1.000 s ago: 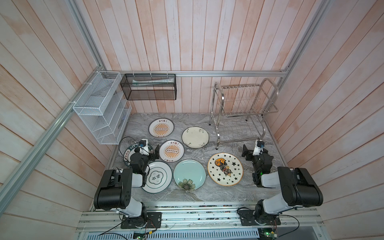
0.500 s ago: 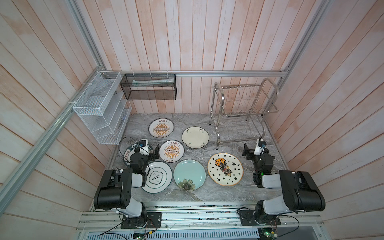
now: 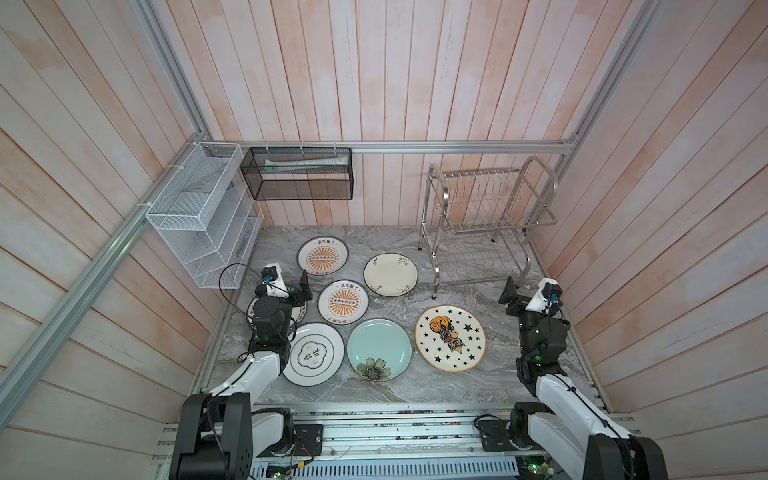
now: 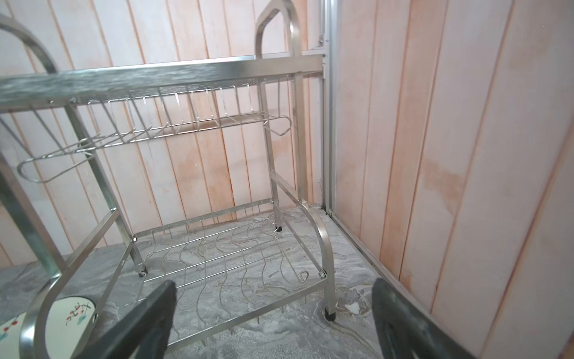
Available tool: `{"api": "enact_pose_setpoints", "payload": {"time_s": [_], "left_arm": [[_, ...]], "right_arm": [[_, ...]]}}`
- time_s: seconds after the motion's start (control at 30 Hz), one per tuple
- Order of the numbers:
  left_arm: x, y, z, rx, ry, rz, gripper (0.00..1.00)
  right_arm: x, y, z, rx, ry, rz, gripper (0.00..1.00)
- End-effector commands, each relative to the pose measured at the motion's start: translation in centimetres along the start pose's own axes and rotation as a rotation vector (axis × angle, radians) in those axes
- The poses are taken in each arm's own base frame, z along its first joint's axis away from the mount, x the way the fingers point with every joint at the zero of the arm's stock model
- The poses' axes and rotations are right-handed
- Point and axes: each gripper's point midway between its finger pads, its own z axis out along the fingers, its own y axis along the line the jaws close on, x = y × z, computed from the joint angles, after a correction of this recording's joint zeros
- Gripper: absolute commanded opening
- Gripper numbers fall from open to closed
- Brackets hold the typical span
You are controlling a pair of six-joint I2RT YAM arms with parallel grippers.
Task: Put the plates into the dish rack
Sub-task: 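Move the right gripper to the star plate rim while the left reaches over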
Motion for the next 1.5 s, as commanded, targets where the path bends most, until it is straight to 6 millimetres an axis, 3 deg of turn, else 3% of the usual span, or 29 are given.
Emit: {"api": "enact_pose_setpoints", "payload": {"time_s": [0.0, 0.17, 0.3, 0.4, 0.5, 0.63, 0.73, 1.1, 1.47], "left_arm": [[-2.4, -1.0, -0.3, 0.014, 0.029, -0.125, 1.00], [-5.0, -5.0, -0.4, 0.132, 0.039, -0.116, 1.00], [-5.6, -8.1, -0.2, 0.216, 0.055, -0.236, 1.00], [-4.1, -10.8, 0.6, 0.314, 0.192, -0.333, 1.00], [-1.2, -13.3, 1.5, 0.366, 0.371, -0.413, 1.00], [2.7, -15.7, 1.8, 0.376, 0.545, -0.461, 1.00], [4.6, -17.6, 1.5, 0.407, 0.640, -0.479, 1.00], [5.5, -20.1, 1.9, 0.420, 0.707, -0.466, 1.00], [6.8, -22.0, 2.3, 0.417, 0.786, -0.417, 1.00]], "right_arm": [[0.5, -2.2, 0.4, 0.156, 0.119, 0.095, 0.98], [0.0, -0.2, 1.4, 0.069, 0.174, 0.111, 0.98], [1.3, 1.3, 1.7, 0.001, 0.258, 0.199, 0.98], [3.9, 2.6, 0.8, -0.069, 0.381, 0.274, 0.97], [6.4, 3.3, -0.6, -0.094, 0.531, 0.297, 0.96], [9.3, 4.6, -3.5, -0.180, 0.715, 0.412, 0.91], [11.6, 5.3, -5.9, -0.211, 0.851, 0.483, 0.86], [18.6, 4.2, -11.4, -0.103, 1.226, 0.574, 0.74], [20.2, 4.6, -12.8, -0.140, 1.275, 0.648, 0.60]]}}
